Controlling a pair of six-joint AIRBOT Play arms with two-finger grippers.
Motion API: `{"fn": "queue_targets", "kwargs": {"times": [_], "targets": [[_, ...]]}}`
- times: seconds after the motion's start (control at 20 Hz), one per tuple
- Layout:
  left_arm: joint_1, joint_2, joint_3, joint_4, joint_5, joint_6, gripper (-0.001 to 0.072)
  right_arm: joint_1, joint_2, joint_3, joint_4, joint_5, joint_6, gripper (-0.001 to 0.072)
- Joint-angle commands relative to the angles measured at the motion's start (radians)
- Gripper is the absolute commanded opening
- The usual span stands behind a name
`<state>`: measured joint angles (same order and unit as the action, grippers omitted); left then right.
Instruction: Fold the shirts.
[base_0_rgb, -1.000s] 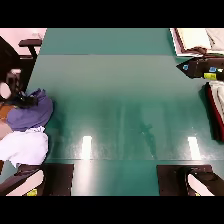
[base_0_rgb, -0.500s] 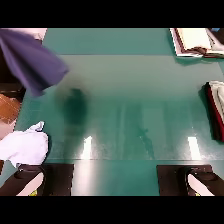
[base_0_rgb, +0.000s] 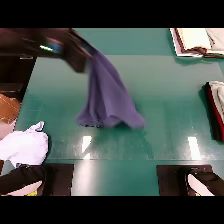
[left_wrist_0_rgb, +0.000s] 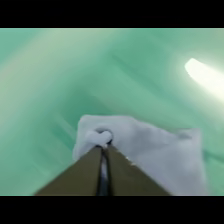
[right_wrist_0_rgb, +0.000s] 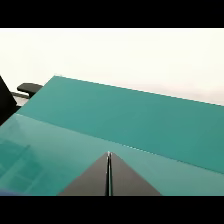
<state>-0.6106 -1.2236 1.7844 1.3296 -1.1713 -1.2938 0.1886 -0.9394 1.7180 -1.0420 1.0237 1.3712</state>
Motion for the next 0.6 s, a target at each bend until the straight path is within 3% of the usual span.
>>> {"fn": "queue_targets", "kwargs": {"times": [0.0,0.05,0.3,0.55], "targets": [[-0.105,-0.176,0.005,-0.001,0.051,0.014,0.0501,0.0,0.0,0.01,-0.008,0.009,0.0,0.0018],[-0.088,-0.191,0.005,0.007,0.055,-0.022,0.055,0.0,0.0,0.01,-0.008,0.013,0.0,0.0019],[0.211,-0.136,-0.01,0.012,-0.154,-0.104,0.0535,0.0,0.0,0.01,-0.008,0.045,0.0,0.0019],[0.483,-0.051,-0.328,-0.084,-0.185,-0.119,0.0535,0.0,0.0,0.01,-0.008,0.052,0.0,0.0019]]}}
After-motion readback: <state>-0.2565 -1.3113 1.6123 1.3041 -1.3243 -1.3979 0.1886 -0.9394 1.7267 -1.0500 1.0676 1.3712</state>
